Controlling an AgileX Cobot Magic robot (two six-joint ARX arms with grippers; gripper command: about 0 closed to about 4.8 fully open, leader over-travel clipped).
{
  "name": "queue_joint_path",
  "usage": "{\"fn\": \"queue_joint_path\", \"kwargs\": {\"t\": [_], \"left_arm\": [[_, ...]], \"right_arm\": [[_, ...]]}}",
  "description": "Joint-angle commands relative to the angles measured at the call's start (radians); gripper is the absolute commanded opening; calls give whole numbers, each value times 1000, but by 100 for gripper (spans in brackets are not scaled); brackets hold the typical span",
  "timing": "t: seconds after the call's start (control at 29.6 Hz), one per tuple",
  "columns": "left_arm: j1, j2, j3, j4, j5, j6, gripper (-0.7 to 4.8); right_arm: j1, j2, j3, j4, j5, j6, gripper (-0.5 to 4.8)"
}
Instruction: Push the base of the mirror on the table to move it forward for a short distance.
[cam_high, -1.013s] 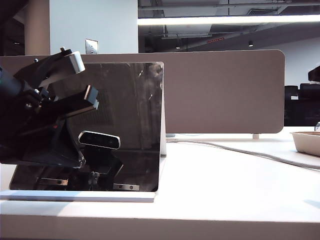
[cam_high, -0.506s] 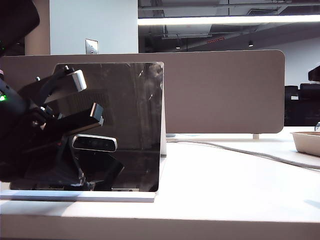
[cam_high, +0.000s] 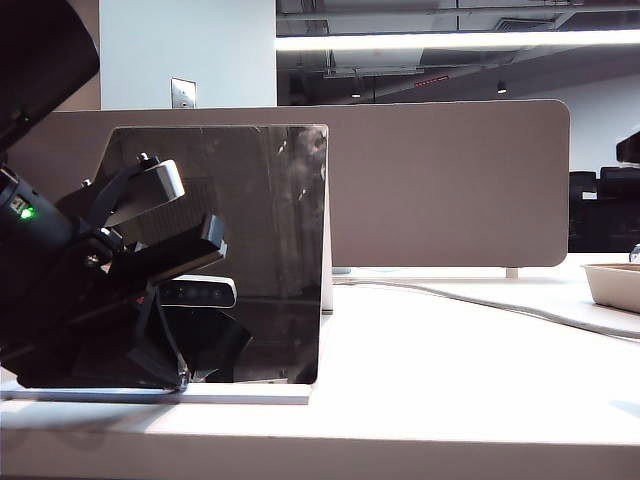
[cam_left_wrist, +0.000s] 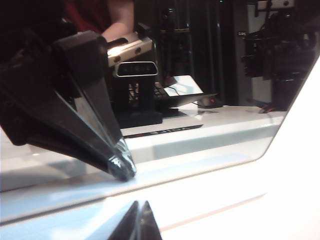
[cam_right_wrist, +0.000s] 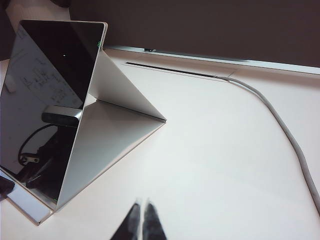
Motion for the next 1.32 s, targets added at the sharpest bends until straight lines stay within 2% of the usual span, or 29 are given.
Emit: {"fn": "queue_joint_path", "kwargs": {"t": [0.03,0.47,0.91,1.15,1.32], "left_arm": [[-27,10,-6,-57,24,-24,3],[-43,10,-6,-27,-45,-20,3],[-31,22,-4,2,-157,-24,3],[54,28,2,0,-54,-40,3],[83,30,2,0,-33,-65,3]], "right_arm": [[0,0,1,17,-2,-2,22],[0,0,1,17,-2,-2,22],[0,0,1,17,-2,-2,22],[0,0,1,16,-2,-2,22],[0,0,1,17,-2,-2,22]]}}
